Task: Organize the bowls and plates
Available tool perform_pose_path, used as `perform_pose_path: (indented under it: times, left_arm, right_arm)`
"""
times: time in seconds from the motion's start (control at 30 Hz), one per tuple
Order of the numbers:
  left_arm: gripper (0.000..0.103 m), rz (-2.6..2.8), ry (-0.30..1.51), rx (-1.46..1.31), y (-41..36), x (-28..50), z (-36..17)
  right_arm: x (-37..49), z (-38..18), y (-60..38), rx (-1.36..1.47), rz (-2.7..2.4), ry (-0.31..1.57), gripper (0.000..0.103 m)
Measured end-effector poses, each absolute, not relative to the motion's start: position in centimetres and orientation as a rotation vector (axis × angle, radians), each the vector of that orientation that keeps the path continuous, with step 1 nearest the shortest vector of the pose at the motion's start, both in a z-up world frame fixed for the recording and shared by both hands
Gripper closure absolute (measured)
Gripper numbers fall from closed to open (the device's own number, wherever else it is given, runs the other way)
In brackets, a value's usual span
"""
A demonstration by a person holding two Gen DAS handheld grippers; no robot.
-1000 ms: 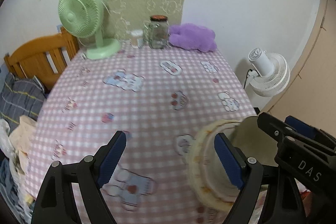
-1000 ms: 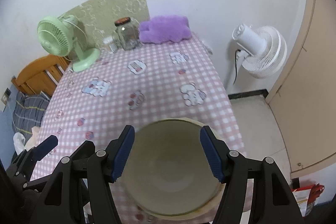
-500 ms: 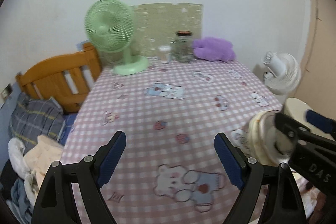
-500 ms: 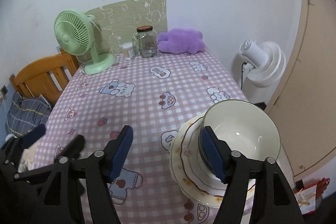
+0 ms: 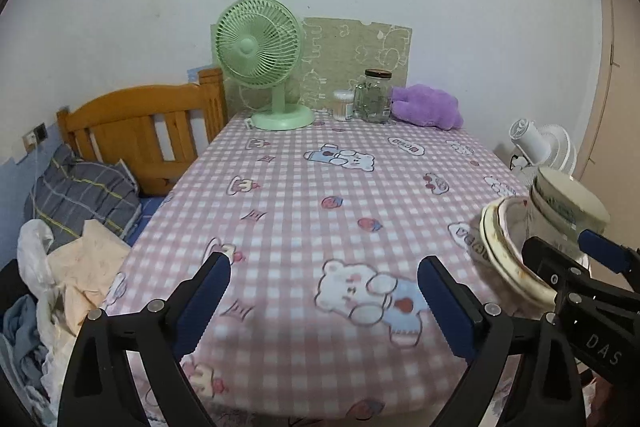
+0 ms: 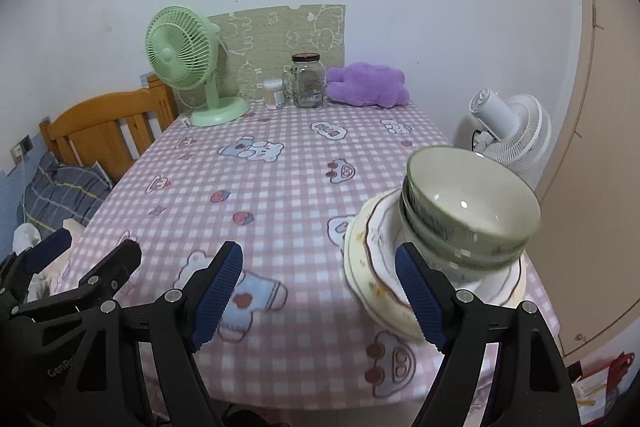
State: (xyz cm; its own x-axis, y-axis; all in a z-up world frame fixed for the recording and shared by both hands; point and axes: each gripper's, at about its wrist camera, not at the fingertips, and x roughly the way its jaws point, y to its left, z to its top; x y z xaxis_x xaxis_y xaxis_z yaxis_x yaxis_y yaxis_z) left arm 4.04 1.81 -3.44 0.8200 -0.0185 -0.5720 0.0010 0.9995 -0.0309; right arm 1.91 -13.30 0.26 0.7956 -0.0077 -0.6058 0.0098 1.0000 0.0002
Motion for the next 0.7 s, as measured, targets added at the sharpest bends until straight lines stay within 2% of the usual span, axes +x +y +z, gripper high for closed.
perform_pose_path:
  times: [0.5, 0.7]
  left_arm:
    - [0.006, -0.05, 0.595, -0.027, 1.3, 1.3, -3.6]
    - [0.002, -0.033, 0.593, -0.033, 1.3, 1.1, -3.5]
  right_arm:
    - [-1.3, -0.6, -14.1, 0.066, -0.01, 0.646, 0.022]
    - [-1.5, -0.5, -14.3, 0.065, -0.008, 0.635, 0.022]
